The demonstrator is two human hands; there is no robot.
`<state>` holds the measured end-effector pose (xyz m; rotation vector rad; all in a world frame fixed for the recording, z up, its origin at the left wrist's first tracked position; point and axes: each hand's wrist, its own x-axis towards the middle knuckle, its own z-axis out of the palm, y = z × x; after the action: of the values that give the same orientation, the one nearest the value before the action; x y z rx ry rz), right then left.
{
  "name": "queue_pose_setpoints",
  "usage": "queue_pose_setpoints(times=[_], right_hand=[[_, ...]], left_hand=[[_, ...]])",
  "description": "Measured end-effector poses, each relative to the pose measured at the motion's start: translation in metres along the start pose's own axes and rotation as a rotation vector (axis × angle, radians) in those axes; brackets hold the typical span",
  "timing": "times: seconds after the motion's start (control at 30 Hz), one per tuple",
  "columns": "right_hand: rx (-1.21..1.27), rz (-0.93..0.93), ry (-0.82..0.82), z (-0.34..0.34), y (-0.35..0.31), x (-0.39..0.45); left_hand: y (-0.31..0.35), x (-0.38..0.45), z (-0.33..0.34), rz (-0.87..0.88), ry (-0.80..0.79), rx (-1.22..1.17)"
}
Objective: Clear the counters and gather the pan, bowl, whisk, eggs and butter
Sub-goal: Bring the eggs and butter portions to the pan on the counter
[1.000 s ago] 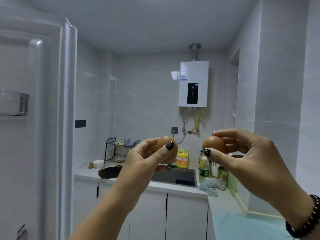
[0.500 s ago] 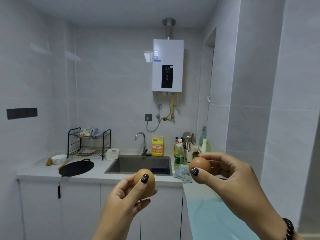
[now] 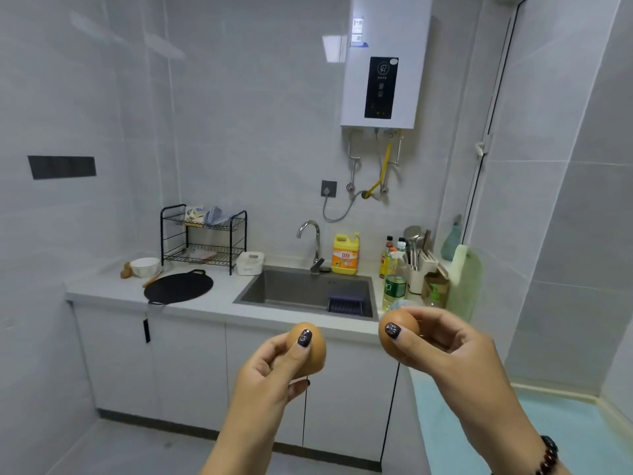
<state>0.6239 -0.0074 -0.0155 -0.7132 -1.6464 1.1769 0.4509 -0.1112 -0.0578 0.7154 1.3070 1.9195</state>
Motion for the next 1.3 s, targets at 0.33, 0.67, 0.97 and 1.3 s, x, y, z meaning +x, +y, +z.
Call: queue_pose_setpoints(times=[0.33,0.67,0.97,1.3], right_hand=[[0.109,0.098,-0.106,0.036,0.067,0.092],[0.155,0.231,-0.208,0.059,0.134,0.224],[0.153,0.293,-0.417,0.151,0.178,0.292],[0.176,0.285,-0.552,0.327,0.192,0.374]], left_hand=[[-0.03,0.087,-0.013,-0.067,0.15,-0.006],[-0.054,0.215,0.019,-0.094,0.242,-0.003],[-0.06,0.278,-0.04,-0.068,0.427,0.011],[-0.026,0.382,-0.185,-0.012,0.583,0.02]])
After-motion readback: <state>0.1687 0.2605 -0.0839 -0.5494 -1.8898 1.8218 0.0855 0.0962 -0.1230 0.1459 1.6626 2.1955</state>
